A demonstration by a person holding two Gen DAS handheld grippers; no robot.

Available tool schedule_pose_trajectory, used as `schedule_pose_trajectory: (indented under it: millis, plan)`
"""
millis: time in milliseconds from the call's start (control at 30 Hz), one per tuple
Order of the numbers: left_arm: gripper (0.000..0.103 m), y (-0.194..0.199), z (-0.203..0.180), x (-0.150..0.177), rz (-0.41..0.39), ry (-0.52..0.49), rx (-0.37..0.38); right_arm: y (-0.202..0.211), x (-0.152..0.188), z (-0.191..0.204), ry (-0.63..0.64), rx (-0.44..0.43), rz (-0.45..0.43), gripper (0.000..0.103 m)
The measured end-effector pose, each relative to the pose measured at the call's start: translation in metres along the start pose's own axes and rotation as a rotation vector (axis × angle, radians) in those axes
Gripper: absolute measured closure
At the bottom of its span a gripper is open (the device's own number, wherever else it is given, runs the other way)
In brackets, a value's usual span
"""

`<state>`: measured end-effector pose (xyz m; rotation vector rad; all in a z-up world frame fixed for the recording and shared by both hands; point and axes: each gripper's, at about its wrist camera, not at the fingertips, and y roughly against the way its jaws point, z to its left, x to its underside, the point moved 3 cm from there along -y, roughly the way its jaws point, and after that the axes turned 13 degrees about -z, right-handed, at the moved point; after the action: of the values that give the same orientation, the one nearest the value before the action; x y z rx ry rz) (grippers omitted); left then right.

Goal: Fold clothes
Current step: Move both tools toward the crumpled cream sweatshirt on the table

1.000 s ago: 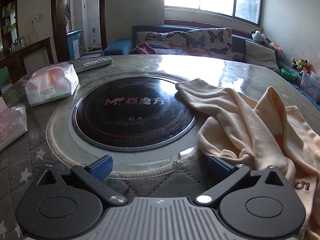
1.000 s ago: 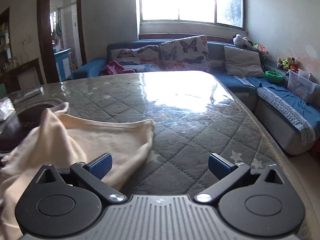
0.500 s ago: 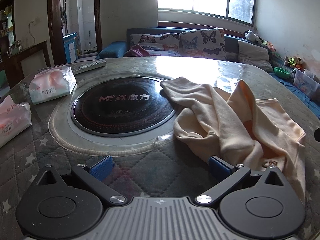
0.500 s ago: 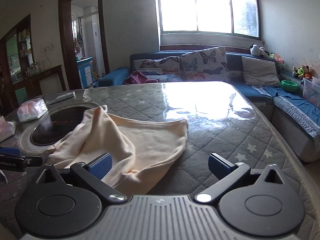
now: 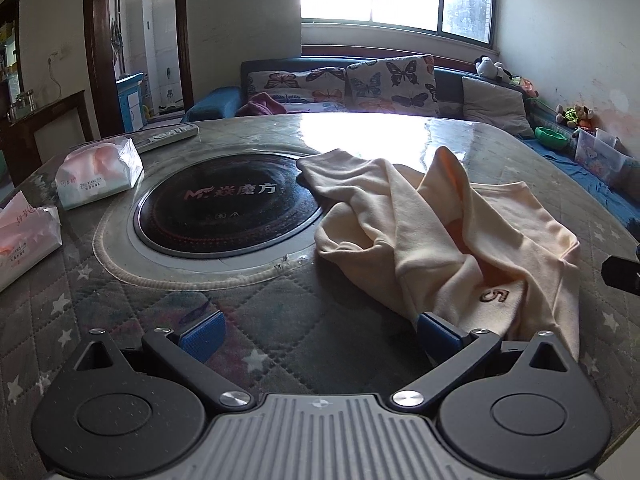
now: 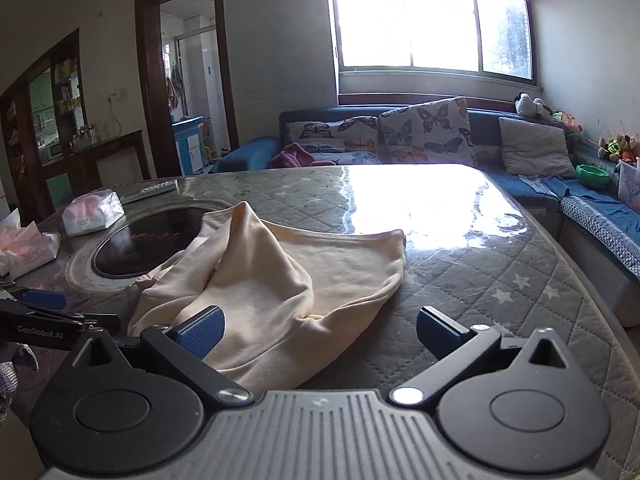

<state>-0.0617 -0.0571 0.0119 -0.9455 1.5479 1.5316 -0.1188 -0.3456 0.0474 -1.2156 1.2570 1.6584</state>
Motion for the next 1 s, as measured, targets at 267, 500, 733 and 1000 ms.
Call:
schedule_pose_trajectory:
  millis: [267,500,733,1000]
  plan:
    - [0.000,0.011,-0.008,0.003,-0.011,-0.009,0.015,0.009,0.005,0.009,0.035,-0.010,0.014,0.000]
    - [0.000,0.021,-0.016,0.006,-0.009,-0.028,0.031,0.015,0.011,0.015,0.044,-0.018,0.043,0.000]
    - [0.000,0.033,-0.025,0.012,0.007,-0.046,0.056,0.020,0.020,0.021,0.071,-0.042,0.089,0.000]
    - [0.000,0.042,-0.034,0.024,0.047,-0.075,0.066,0.026,0.030,0.022,0.076,-0.048,0.128,0.000]
